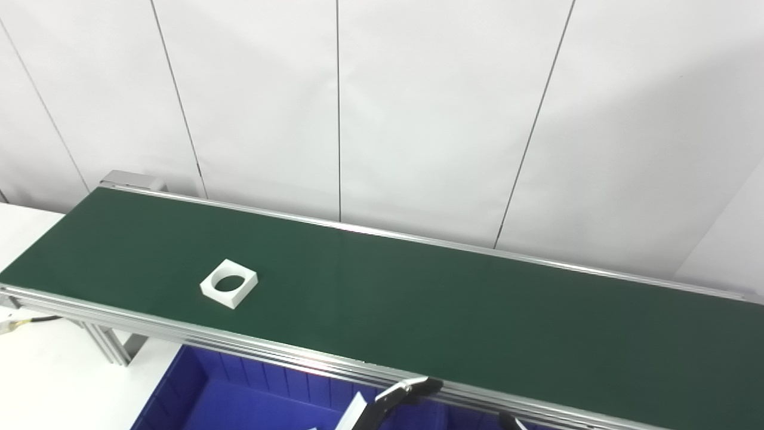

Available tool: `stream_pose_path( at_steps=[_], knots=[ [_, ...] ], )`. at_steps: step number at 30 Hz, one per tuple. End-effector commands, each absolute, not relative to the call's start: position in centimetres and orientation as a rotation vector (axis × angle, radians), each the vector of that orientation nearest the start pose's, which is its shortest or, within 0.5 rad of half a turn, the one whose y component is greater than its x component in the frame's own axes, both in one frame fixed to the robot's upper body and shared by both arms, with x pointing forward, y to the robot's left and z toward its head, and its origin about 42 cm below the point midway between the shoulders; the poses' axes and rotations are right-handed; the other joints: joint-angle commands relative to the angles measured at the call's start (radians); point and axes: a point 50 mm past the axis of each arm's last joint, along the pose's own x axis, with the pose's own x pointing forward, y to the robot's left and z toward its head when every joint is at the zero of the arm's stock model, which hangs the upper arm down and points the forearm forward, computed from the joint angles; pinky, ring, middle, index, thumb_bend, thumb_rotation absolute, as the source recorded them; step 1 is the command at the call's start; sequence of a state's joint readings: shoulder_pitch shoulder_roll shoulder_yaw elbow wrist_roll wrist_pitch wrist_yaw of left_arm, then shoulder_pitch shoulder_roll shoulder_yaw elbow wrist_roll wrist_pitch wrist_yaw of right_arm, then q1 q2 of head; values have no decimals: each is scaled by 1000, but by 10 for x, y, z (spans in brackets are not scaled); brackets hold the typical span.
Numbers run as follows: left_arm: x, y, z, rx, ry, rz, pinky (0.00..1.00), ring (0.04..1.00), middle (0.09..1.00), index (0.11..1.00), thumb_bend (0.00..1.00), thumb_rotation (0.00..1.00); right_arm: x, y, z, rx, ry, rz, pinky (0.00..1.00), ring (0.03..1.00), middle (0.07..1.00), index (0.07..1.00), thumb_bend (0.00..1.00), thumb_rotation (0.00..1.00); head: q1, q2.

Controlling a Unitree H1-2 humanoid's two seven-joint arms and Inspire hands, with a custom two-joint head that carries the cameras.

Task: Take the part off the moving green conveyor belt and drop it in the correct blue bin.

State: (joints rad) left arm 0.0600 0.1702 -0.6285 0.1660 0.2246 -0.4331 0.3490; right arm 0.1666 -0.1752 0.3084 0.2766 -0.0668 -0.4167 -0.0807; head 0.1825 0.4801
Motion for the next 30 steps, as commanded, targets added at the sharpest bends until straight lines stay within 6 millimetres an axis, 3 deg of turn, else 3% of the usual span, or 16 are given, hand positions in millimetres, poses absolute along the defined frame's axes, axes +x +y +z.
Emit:
stream_pose_path(
  at_steps=[1,17,25,30],
  knots=[
    [217,124,69,222,-361,-369,789,826,820,798,1000,908,202,-203,17,-169,-56,244,826,873,920,902,929,965,1,2],
    [236,132,128,109,-524,-349,791,843,829,815,1000,819,207,-201,17,-155,-58,252,827,860,914,900,908,949,4,0],
    [257,137,162,242,-684,-343,887,869,854,844,1000,785,205,-200,18,-166,-62,251,808,853,897,897,883,941,-1,3],
    [274,145,183,367,-777,-325,864,859,851,844,1000,691,205,-199,19,-165,-65,253,806,855,887,894,869,930,-4,3]
  ],
)
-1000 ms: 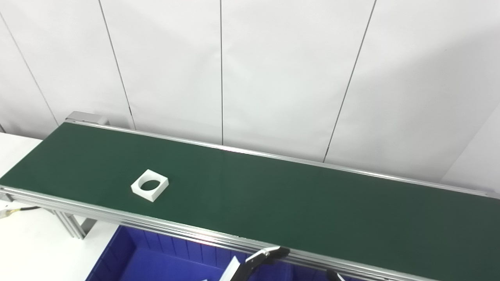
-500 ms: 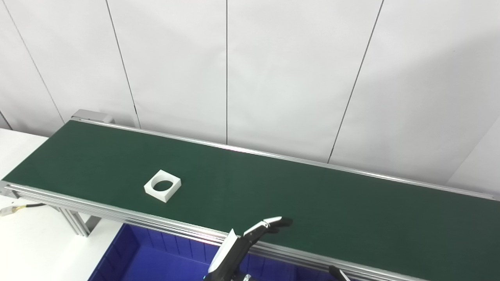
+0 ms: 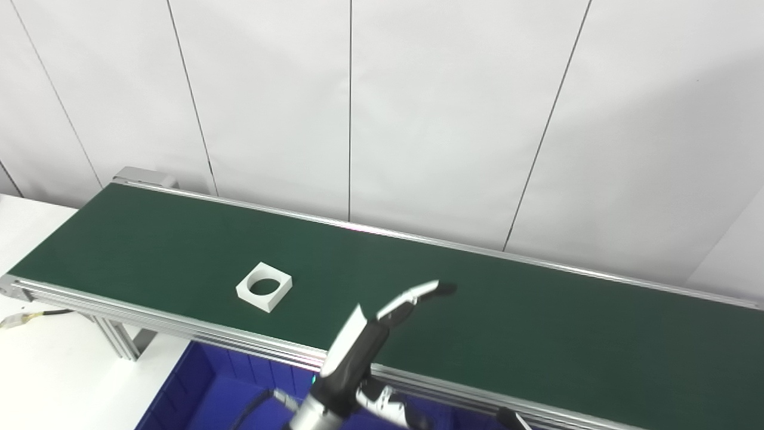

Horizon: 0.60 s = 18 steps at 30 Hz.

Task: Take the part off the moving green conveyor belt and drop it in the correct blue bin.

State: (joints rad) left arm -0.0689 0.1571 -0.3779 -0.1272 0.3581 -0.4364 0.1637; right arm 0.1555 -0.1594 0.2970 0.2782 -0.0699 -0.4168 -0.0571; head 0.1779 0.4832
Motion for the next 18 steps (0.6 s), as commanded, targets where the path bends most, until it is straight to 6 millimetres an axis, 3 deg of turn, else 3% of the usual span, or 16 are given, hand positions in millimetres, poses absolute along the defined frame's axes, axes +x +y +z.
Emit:
stream_pose_path(
  at_steps=[1,9,18],
  knots=[
    [276,146,186,375,-782,-323,861,859,850,842,1000,680,205,-199,19,-166,-65,254,806,855,886,894,868,930,0,0],
    [307,162,218,585,-862,-337,844,866,863,847,995,560,207,-197,18,-163,-64,255,787,839,881,886,843,911,3,-3],
    [340,193,258,930,-885,-417,832,847,866,884,1000,459,208,-195,17,-161,-63,263,777,823,880,885,788,873,0,-4]
  ],
)
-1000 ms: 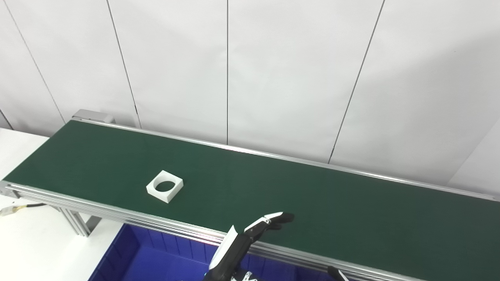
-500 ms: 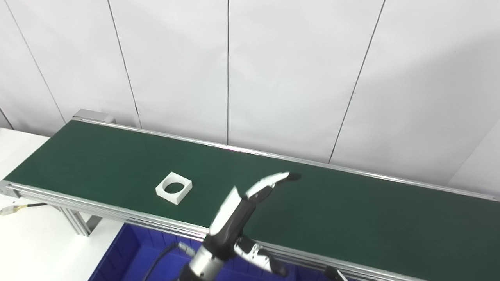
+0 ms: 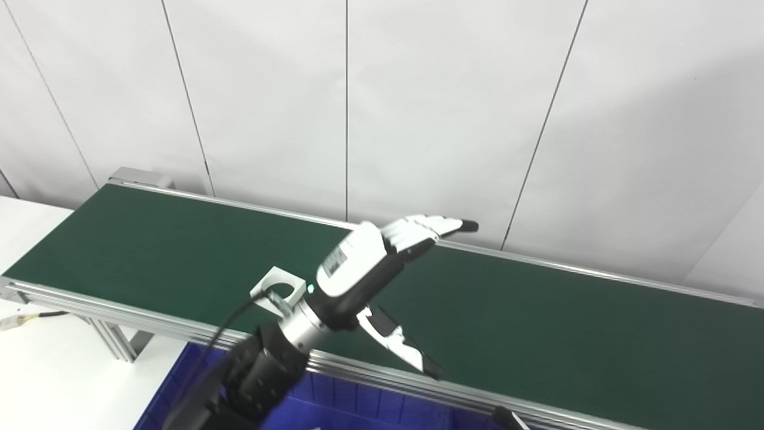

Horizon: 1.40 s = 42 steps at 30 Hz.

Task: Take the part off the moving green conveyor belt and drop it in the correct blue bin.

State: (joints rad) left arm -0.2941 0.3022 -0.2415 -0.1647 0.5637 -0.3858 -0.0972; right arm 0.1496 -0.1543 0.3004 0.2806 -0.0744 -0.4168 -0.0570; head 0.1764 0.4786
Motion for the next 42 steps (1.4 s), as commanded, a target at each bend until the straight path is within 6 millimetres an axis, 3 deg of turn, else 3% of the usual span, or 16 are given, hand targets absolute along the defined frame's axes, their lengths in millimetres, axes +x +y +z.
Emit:
stream_pose_path(
  at_steps=[1,16,30,42],
  knots=[
    [343,195,260,959,-880,-424,819,840,860,881,1000,454,209,-195,17,-159,-61,263,779,823,878,884,790,867,2,1],
    [399,232,254,1315,-764,-471,720,758,765,813,1000,183,209,-193,16,-165,-58,268,740,783,842,863,783,874,-6,2],
    [428,266,230,1441,-471,-541,723,763,770,798,1000,193,208,-193,17,-149,-60,283,704,763,828,862,778,842,-18,13],
    [443,276,205,1475,-282,-634,747,782,787,818,1000,179,207,-192,17,-153,-59,300,673,731,808,863,752,808,-25,10]
  ],
)
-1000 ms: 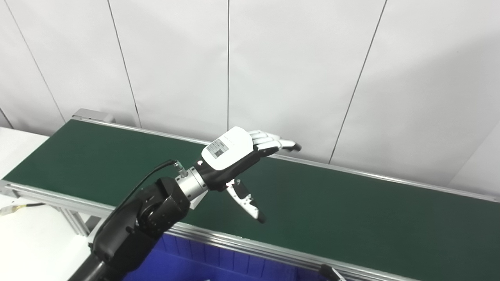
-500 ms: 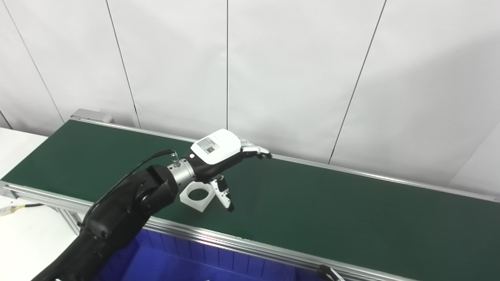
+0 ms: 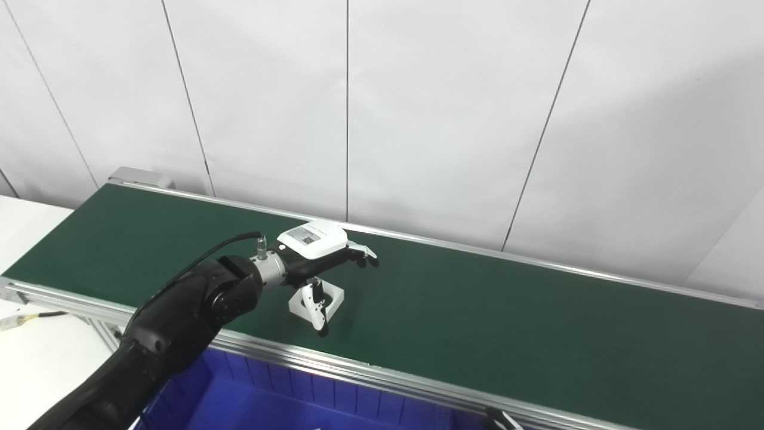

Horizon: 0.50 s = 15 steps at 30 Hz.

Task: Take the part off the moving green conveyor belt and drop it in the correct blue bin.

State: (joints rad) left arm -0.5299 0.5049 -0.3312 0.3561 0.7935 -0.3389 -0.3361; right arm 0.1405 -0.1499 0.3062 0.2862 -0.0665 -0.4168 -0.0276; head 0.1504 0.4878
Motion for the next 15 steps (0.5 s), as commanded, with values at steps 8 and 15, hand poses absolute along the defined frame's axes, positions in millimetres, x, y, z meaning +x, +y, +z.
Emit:
stream_pose_path(
  at_steps=[8,15],
  knots=[
    [448,274,185,1516,-241,-585,751,793,796,819,1000,194,204,-191,19,-146,-62,304,661,723,790,861,766,804,-11,6],
    [452,267,170,1568,-266,-554,759,792,799,817,1000,189,204,-190,21,-148,-72,306,657,718,790,856,751,799,-15,11]
  ],
)
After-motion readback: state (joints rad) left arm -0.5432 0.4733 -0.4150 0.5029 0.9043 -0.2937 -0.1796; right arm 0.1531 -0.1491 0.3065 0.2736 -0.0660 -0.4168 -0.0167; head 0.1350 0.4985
